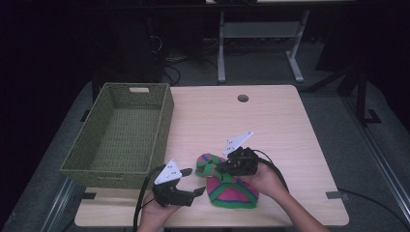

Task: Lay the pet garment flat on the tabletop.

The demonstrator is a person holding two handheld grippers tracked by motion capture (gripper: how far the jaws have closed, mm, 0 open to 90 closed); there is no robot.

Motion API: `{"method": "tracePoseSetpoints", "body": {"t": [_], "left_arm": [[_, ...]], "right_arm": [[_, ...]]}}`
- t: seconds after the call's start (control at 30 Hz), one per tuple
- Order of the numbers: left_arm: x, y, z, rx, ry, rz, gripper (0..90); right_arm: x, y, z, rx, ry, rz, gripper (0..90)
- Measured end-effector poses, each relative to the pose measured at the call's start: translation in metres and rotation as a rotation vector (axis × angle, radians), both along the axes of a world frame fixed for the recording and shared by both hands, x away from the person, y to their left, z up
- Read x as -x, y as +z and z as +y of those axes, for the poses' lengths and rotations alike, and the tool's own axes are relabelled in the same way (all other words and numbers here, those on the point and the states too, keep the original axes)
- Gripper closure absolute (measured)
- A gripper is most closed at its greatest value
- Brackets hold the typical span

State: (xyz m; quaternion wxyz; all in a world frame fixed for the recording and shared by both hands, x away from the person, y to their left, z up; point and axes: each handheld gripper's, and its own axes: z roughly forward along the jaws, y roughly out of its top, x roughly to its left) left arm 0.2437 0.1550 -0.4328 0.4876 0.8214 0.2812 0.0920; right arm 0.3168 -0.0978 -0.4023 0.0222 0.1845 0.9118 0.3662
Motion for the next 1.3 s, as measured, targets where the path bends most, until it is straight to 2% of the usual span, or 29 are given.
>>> {"method": "tracePoseSetpoints", "body": {"t": [0.37, 0.53, 0.6, 0.77, 0.87, 1.0, 1.1, 1.17, 1.23, 1.3], "left_arm": [[-0.001, 0.000, -0.002, -0.014, 0.001, -0.019, 21.7], [-0.006, 0.000, -0.004, 0.005, 0.015, -0.025, 21.7], [-0.009, 0.001, -0.006, 0.013, 0.025, -0.028, 21.7], [-0.014, 0.003, -0.009, 0.028, 0.036, -0.035, 21.8], [-0.019, 0.003, -0.012, 0.020, 0.047, -0.047, 21.8], [-0.024, -0.004, -0.019, -0.020, 0.074, -0.063, 21.9], [-0.029, -0.007, -0.024, -0.039, 0.081, -0.074, 21.9], [-0.033, -0.008, -0.024, -0.027, 0.088, -0.065, 21.9], [-0.038, -0.009, -0.022, 0.010, 0.102, -0.041, 22.1], [-0.042, -0.010, -0.020, 0.019, 0.109, -0.038, 22.6]], "right_arm": [[-0.002, 0.026, -0.015, -0.058, -0.014, -0.031, 84.8], [-0.004, 0.033, -0.027, -0.079, -0.010, -0.042, 84.8], [-0.006, 0.037, -0.035, -0.109, -0.009, -0.029, 84.7], [-0.007, 0.043, -0.043, -0.134, -0.004, -0.024, 84.8], [-0.009, 0.047, -0.047, -0.130, 0.003, -0.029, 84.8], [-0.009, 0.051, -0.054, -0.166, 0.020, -0.030, 84.6], [-0.008, 0.054, -0.057, -0.169, 0.026, -0.038, 84.6], [-0.007, 0.056, -0.059, -0.179, 0.032, -0.044, 84.6], [-0.005, 0.058, -0.062, -0.191, 0.038, -0.043, 84.5], [-0.005, 0.058, -0.063, -0.191, 0.039, -0.043, 84.5]]}}
